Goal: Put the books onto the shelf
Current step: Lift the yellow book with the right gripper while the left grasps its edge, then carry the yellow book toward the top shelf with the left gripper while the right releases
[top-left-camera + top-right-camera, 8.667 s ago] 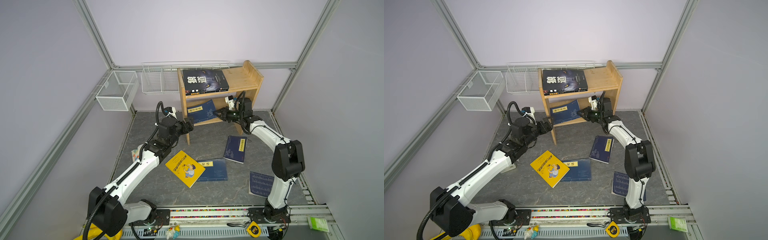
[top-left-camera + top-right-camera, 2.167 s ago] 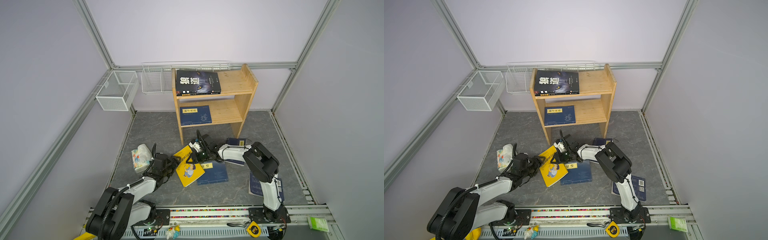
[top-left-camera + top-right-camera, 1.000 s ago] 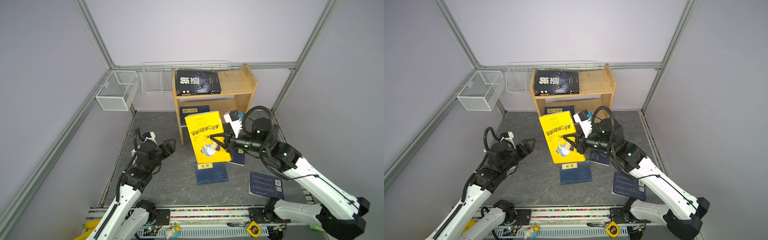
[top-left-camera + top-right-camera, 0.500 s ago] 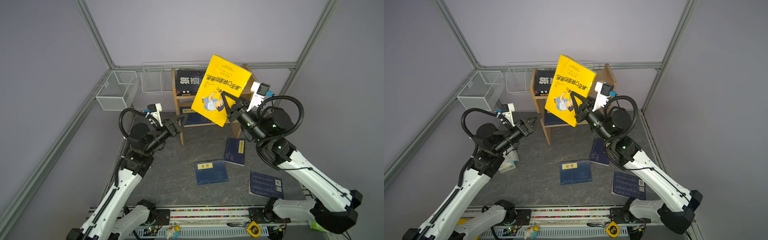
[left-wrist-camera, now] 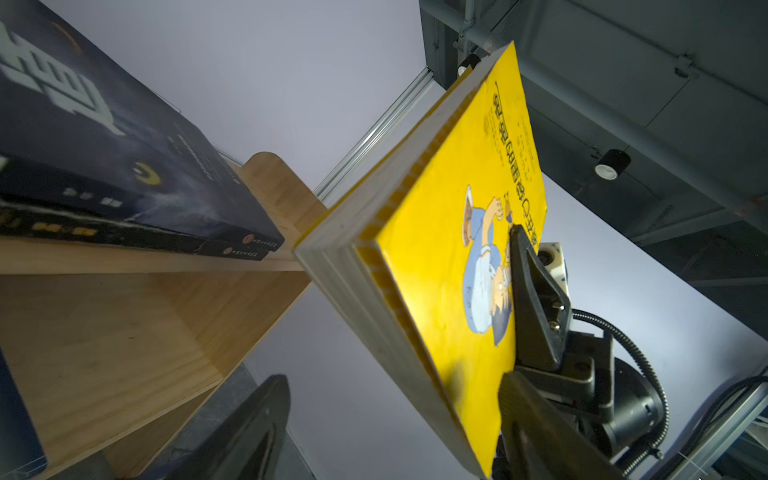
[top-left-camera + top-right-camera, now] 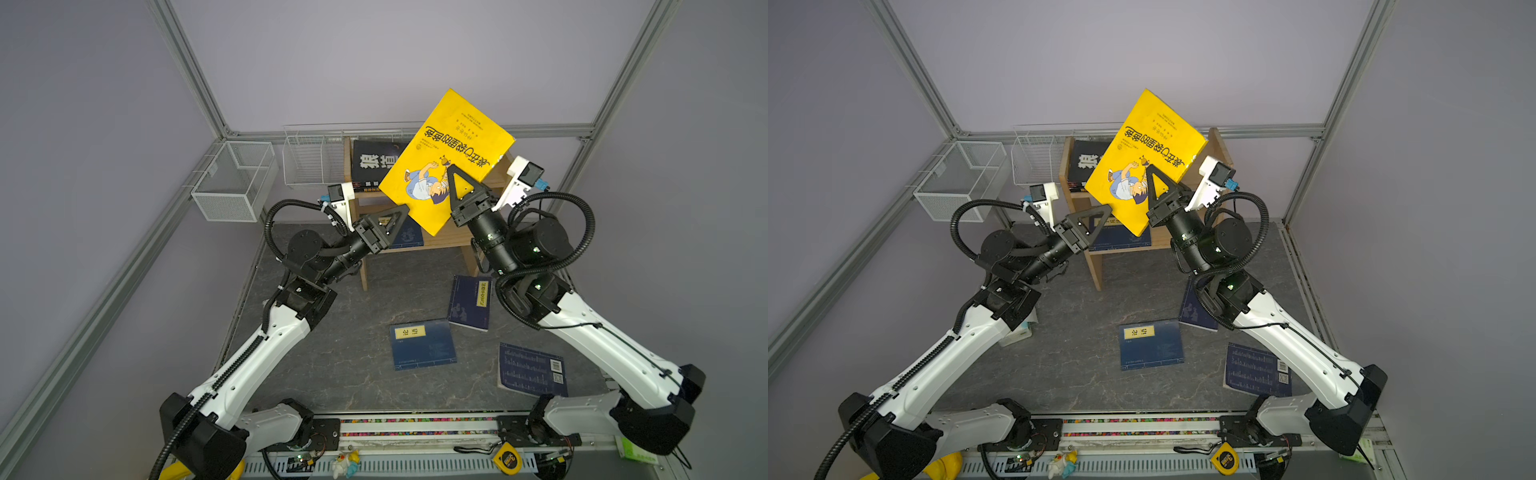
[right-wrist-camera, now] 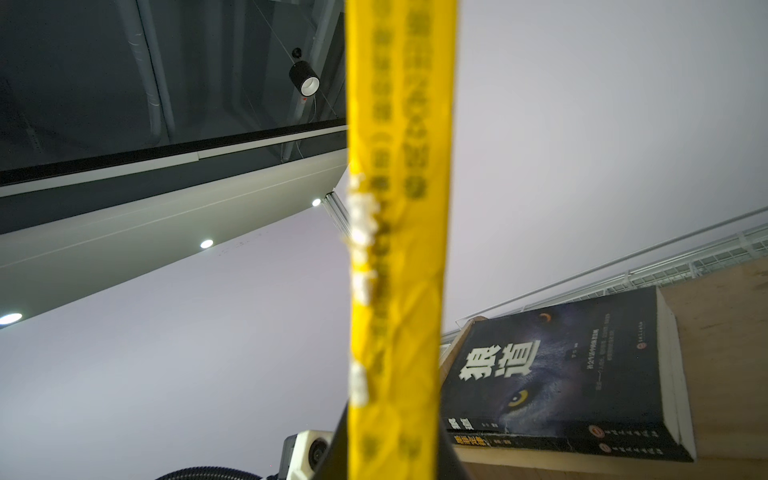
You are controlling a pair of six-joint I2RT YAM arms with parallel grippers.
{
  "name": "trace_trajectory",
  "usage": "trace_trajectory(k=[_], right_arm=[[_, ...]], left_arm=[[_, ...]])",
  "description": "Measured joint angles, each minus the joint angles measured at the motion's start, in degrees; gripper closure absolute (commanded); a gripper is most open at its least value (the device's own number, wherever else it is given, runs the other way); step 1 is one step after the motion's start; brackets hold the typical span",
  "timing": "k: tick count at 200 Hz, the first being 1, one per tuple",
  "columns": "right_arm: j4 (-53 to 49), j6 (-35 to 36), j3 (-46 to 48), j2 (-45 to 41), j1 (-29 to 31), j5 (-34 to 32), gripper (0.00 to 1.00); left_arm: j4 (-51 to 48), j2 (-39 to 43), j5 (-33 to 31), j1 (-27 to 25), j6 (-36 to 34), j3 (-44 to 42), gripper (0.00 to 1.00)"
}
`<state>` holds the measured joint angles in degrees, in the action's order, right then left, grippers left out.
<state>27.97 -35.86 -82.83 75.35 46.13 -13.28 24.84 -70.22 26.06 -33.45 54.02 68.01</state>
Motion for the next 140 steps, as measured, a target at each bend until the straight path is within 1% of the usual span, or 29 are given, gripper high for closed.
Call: trace_trajectory(k=[19,29,40,64,71,88,96,104,117,140], right_arm=[[0.7,-1.3,0.0,0.0,0.0,0.0,0.87],[1.1,-1.9,0.0,0.0,0.0,0.0,0.87],[1.7,-2.4,0.1,0.0,0.0,-0.2,0.87],[2.5,-3.4,0.2,0.0,0.0,-0.7,0.86],[2.8,-3.5,0.2,0.1,0.0,-0.8,0.86],[3.5,-4.1,0.2,0.2,-0.1,-1.0,0.83],[3.8,-4.3,0.2,0.2,-0.3,-1.2,0.78],[4.1,-4.8,0.2,0.3,-0.6,-1.3,0.70],[4.1,-4.8,0.2,0.3,-0.8,-1.1,0.54],[2.9,-4.2,0.2,0.3,-1.7,-0.4,0.27]], left_arm=[[3.3,-3.1,1.0,-0.6,2.1,2.1,0.29],[4.6,-4.5,1.5,-1.0,2.9,3.4,0.34],[5.7,-5.7,2.1,-1.5,3.9,4.7,0.44],[7.5,-6.3,3.0,-2.3,4.9,6.1,0.69],[7.7,-6.3,3.2,-2.3,5.2,6.5,0.75],[7.1,-6.3,3.8,-2.3,4.6,7.9,0.90],[6.3,-6.2,4.1,-2.3,4.2,8.9,0.96],[4.9,-6.1,4.3,-2.3,3.5,9.9,1.00],[1.6,-5.8,4.6,-2.3,1.7,11.7,1.00],[-8.3,-5.3,4.4,-2.3,-2.8,16.6,1.00]])
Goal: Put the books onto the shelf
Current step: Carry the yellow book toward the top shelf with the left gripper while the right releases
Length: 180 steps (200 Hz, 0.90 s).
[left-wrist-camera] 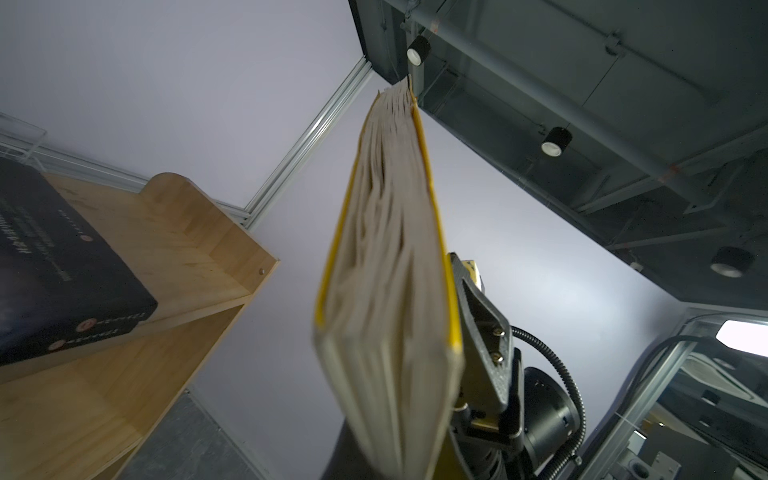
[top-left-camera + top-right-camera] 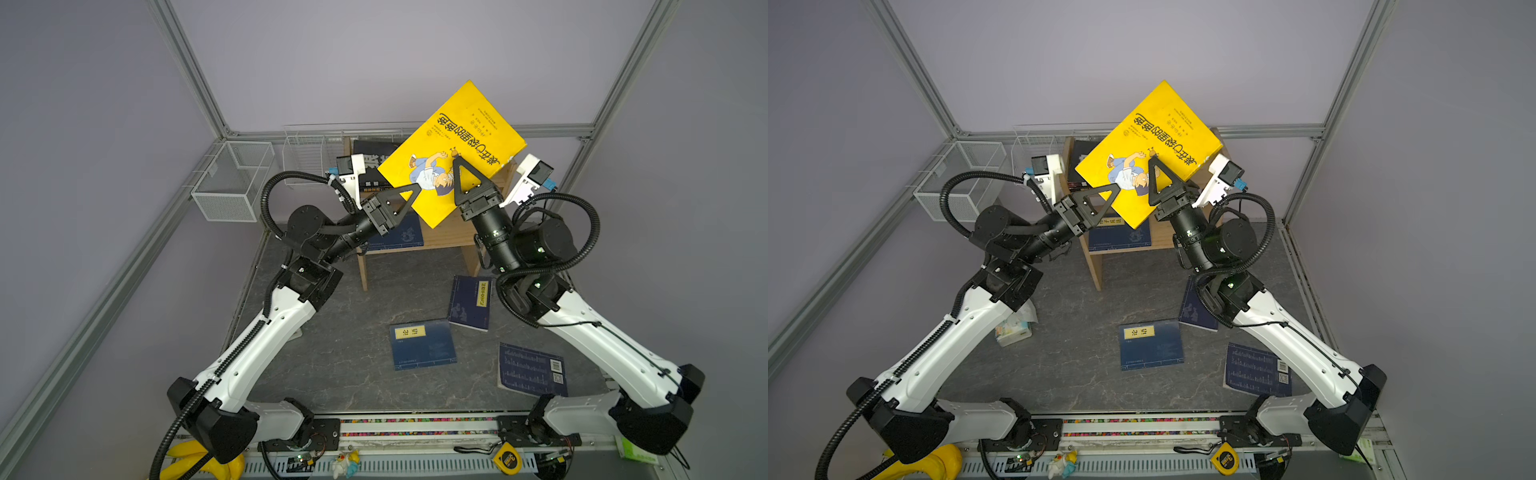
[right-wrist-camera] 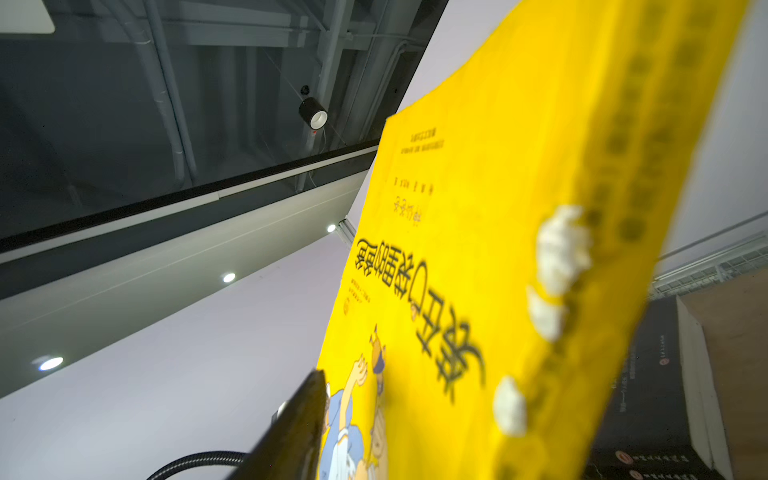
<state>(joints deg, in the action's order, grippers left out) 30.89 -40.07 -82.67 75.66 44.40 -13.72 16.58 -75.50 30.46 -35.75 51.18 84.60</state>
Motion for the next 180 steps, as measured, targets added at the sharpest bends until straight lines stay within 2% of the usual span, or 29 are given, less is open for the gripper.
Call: trace_trajectory(k=[19,41,63,87,117,129,156,180], right_arm=[[-4.9,1.8,-0.5,-0.2,-2.0,1.6,0.14],[-12.9,4.5,-2.7,-0.9,-5.6,6.1,0.08],[-20.3,7.6,-3.7,-3.6,-9.9,10.9,0.00],[-26.1,10.2,-4.0,-7.0,-14.7,18.3,0.03],[-30.5,10.6,-6.8,-7.6,-20.4,29.2,0.05],[-30.4,9.0,-6.8,-7.5,-23.1,33.9,0.11],[-27.3,3.4,-6.7,-5.7,-27.9,43.1,0.11],[-23.5,-1.5,-6.7,-3.2,-29.6,48.5,0.11]], left_arm=[[-9.0,0.2,0.0,0.3,-3.7,5.0,1.00],[-18.1,0.2,0.8,2.1,-6.1,10.6,1.00],[-23.1,0.2,3.1,6.4,-6.4,13.9,1.00],[-25.6,-0.8,7.5,11.0,-5.2,17.4,1.00],[-25.5,-3.0,13.9,13.6,-3.4,20.6,1.00],[-25.5,-3.7,16.1,14.2,-2.9,21.2,1.00],[-25.4,-4.7,19.5,15.2,-1.7,21.3,1.00],[-23.9,-5.2,22.2,15.5,0.1,21.3,1.00]])
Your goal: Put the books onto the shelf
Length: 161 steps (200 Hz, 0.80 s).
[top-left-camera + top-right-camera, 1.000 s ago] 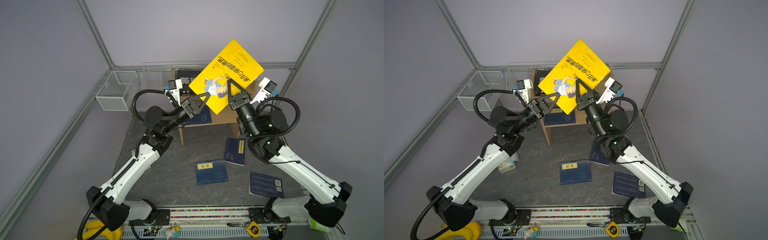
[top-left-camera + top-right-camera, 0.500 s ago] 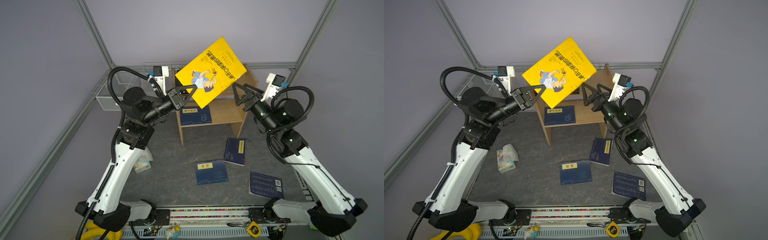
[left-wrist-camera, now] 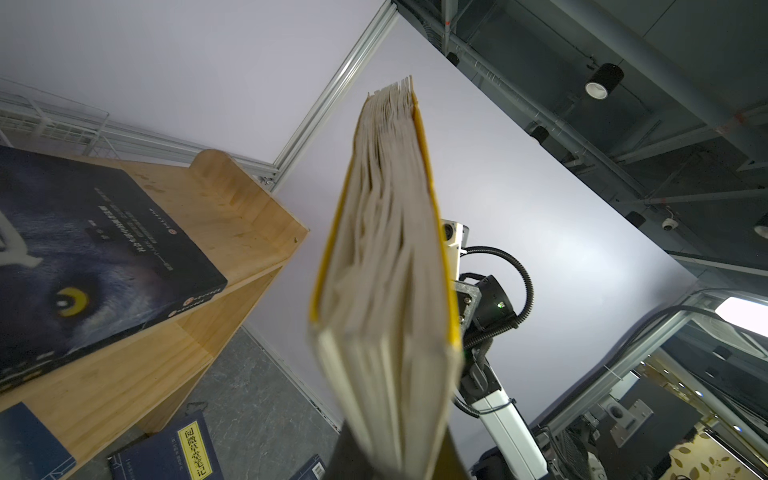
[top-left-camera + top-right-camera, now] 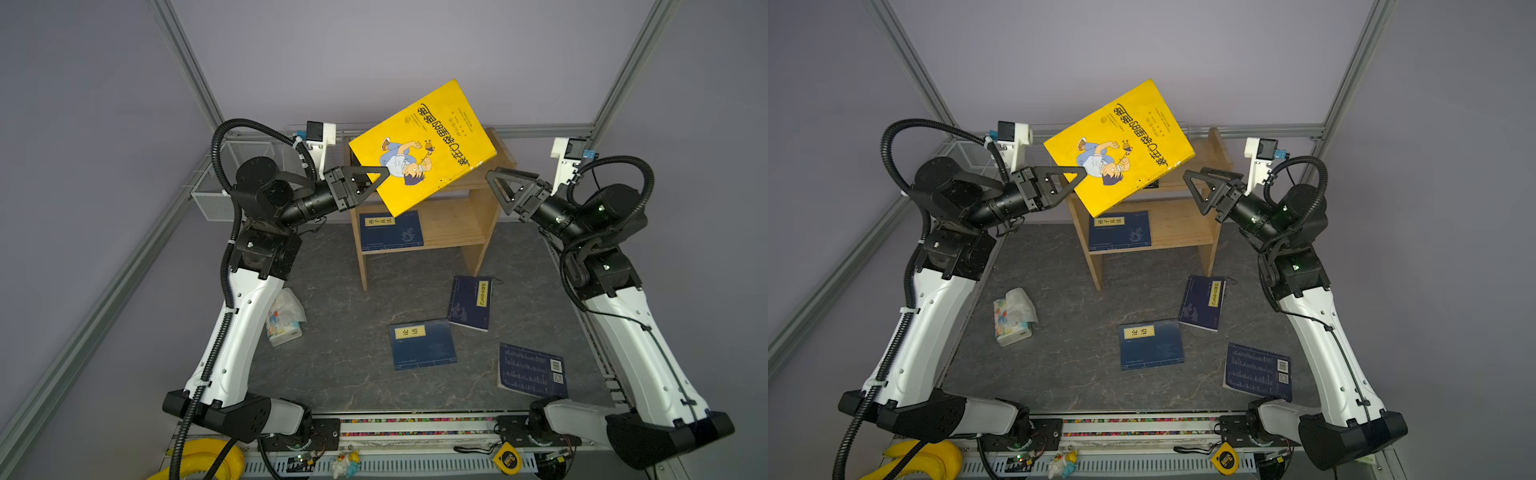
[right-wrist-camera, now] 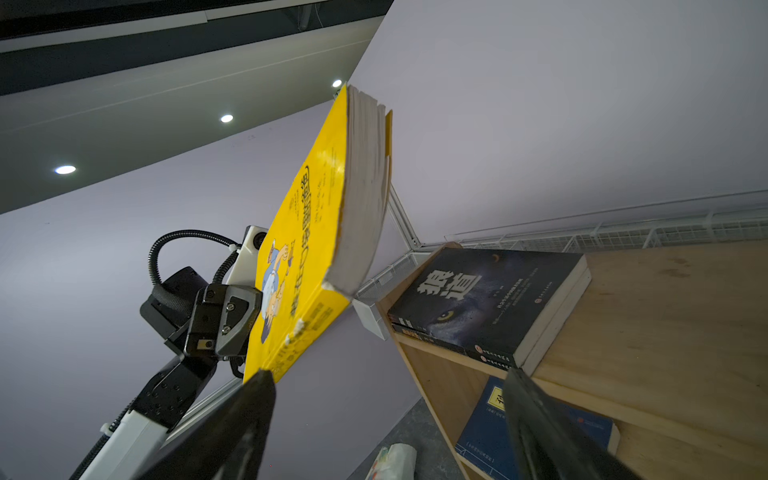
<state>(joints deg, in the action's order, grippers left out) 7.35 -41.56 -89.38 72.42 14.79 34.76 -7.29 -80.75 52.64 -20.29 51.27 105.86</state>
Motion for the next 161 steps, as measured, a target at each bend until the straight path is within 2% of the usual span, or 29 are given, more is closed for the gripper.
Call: trace_trajectory(k=[28,59,99,161], right_arm=[[4.3,-6.0,-0.8,3.5,-0.7,5.4,0.10],[7.9,-10.9,-1.2,5.3,-0.8,8.6,0.09],[9.5,-12.9,-1.2,4.5,-0.9,10.1,0.08],[9.7,-14.2,-0.9,0.9,-1.2,10.1,0.00]], left_arm=[[1.0,-0.2,1.7,0.0,0.6,0.0,1.00],[0.2,-0.2,2.8,0.2,-0.4,0.0,1.00],[-1.0,-0.2,2.9,0.2,-2.1,0.0,1.00],[-0.9,0.7,3.2,0.2,-2.6,0.0,1.00]])
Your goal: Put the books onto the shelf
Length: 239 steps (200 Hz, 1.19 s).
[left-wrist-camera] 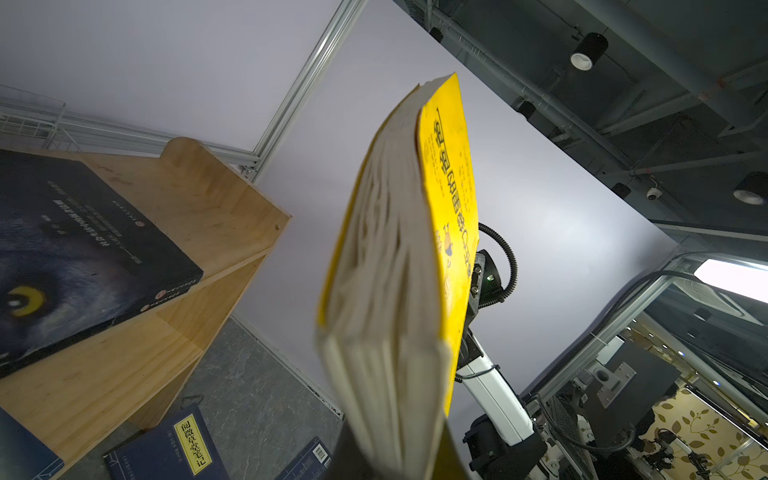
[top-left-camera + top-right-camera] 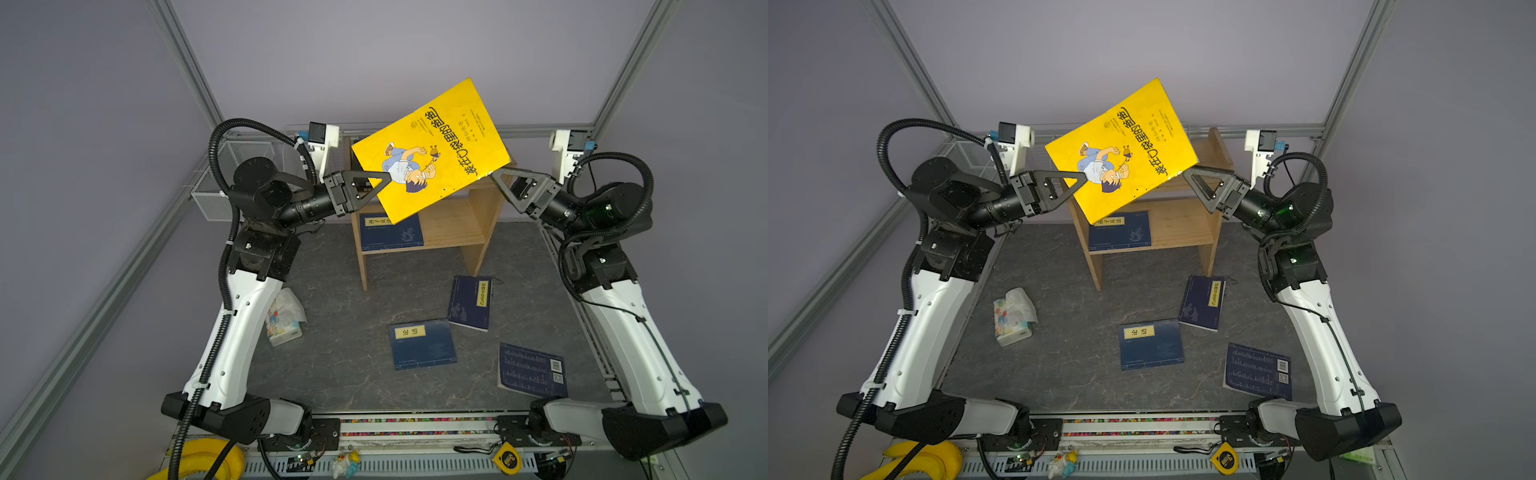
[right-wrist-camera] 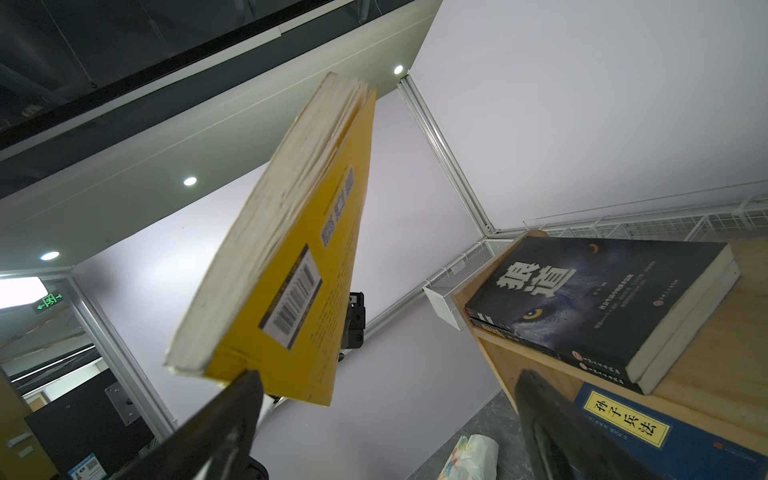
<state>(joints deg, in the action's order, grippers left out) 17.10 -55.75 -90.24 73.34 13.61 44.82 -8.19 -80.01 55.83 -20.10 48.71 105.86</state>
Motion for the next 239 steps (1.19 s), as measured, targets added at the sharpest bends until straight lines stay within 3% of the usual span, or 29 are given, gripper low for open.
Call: trace_trajectory(k=[98,205,239], right_arm=[[-4.0,7.0,2.8,-10.6,0.0,-4.1,0.03],[-10.7,9.0,-1.2,-3.7,0.0,-7.5,0.16],[-9.9,8.2,-3.5,-3.4,0.0,-7.1,0.28]], left_arm=[[-0.8,0.5,-0.9,0.2,-0.8,-0.6,1.00],[3.5,0.7,0.2,0.2,3.4,-1.7,1.00],[3.7,0.7,0.5,0.2,3.6,-1.7,1.00]])
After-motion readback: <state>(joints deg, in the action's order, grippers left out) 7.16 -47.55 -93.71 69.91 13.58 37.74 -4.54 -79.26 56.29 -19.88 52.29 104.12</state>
